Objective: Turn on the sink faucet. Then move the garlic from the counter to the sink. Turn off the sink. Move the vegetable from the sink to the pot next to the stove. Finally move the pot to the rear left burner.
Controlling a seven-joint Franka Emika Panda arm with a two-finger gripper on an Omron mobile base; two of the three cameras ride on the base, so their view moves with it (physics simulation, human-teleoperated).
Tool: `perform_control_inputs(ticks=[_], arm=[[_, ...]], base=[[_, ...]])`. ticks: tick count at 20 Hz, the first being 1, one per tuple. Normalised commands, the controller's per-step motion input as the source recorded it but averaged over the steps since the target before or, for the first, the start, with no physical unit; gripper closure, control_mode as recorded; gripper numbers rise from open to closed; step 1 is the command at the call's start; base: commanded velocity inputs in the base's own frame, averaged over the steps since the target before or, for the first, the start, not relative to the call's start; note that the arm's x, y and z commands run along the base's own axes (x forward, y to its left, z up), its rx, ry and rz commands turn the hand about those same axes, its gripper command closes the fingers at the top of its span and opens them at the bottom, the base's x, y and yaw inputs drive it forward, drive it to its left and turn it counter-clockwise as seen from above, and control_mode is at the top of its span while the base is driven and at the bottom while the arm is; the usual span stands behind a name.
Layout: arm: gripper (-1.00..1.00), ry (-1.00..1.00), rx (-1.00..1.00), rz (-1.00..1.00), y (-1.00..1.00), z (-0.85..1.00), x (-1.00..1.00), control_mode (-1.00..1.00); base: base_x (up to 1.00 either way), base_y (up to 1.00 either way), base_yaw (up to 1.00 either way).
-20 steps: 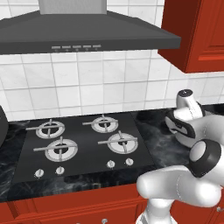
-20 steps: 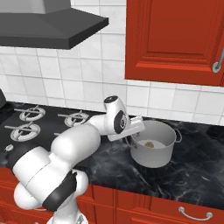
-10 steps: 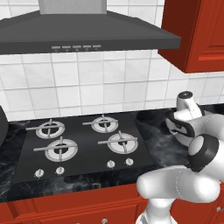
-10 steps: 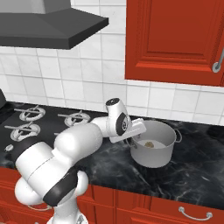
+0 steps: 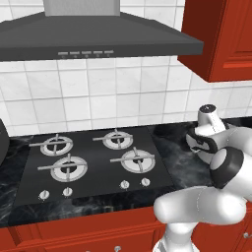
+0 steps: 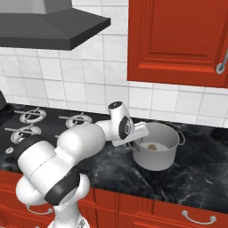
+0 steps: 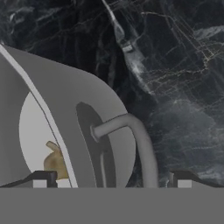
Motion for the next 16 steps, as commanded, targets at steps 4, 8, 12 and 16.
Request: perform_control_inputs(ticks=[4, 8, 12, 16], arm=[[-1.00, 0.00, 0.00, 0.00, 0.00, -0.09, 0.00, -1.00], [-1.00, 0.00, 0.00, 0.00, 0.00, -0.08, 0.00, -1.00], [1.00, 0.00, 0.00, 0.00, 0.00, -0.03, 0.00, -1.00], [1.00, 0.00, 0.00, 0.00, 0.00, 0.00, 0.00, -1.00]], base=[[0.00, 0.00, 0.00], [0.00, 0.00, 0.00], [0.00, 0.00, 0.00], [0.00, 0.00, 0.00]])
